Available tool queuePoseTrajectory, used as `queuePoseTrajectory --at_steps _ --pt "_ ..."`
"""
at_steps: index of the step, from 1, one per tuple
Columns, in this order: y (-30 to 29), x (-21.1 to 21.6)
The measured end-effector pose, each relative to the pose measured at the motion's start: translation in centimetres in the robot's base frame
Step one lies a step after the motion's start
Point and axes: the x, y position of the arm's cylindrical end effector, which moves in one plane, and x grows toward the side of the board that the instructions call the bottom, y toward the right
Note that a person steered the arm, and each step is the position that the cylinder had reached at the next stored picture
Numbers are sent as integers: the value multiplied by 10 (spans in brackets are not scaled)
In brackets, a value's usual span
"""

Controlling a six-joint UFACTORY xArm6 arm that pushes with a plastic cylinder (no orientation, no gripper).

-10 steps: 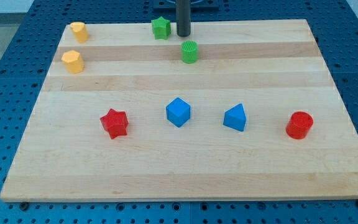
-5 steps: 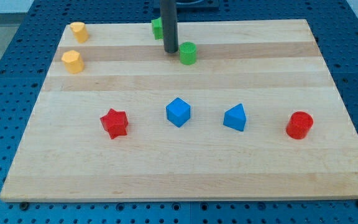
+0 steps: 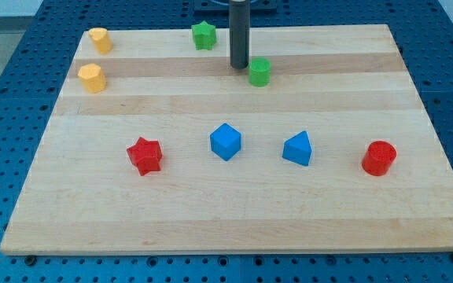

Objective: Push the green circle to the top right side of the board

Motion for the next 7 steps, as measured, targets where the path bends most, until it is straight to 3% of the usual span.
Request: queuePoseTrajectory --at_steps 1,3,5,6,7 --pt "7 18" --pt "150 0" --pt "76 29" --pt "87 63" --pt "142 79"
